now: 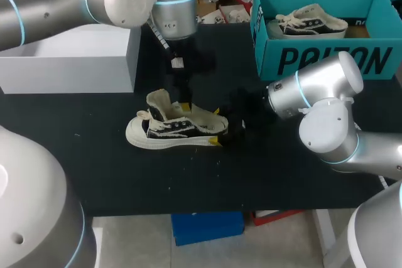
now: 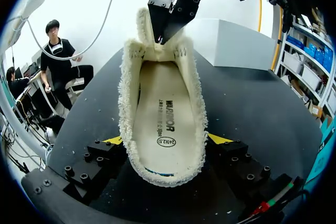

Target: Take the shoe out of the shoebox, open the shoe tongue, remove and reinsert the insole, then place the shoe into the shoebox

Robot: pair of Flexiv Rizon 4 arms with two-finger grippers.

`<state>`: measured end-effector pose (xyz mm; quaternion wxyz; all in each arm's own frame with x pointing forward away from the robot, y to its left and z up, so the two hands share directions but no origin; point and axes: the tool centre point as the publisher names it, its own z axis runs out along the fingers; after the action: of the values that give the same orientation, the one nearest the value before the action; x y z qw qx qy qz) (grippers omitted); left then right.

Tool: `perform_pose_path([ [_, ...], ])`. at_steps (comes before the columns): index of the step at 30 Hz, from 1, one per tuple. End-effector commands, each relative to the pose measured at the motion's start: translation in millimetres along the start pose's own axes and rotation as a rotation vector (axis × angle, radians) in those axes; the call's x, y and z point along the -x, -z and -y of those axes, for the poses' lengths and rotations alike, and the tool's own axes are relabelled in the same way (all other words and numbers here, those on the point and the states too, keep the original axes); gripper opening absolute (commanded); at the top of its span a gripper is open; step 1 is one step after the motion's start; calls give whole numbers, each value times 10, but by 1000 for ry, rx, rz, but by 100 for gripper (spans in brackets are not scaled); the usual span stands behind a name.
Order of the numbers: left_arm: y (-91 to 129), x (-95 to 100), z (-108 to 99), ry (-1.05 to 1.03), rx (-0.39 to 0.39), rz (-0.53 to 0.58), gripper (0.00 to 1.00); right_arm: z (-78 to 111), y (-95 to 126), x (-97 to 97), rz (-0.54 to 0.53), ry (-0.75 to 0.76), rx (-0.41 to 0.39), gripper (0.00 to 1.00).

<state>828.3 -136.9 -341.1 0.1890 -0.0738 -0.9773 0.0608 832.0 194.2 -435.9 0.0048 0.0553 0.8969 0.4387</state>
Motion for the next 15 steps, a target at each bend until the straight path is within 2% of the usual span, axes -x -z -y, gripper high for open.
perform_pose_path([
  [1,-127,6,10,7,0,-10,0,46,-25,3,2,-1,-2,0],
  [15,-431,-98,-38,27,14,-60,0,46,-25,3,2,-1,-2,0],
])
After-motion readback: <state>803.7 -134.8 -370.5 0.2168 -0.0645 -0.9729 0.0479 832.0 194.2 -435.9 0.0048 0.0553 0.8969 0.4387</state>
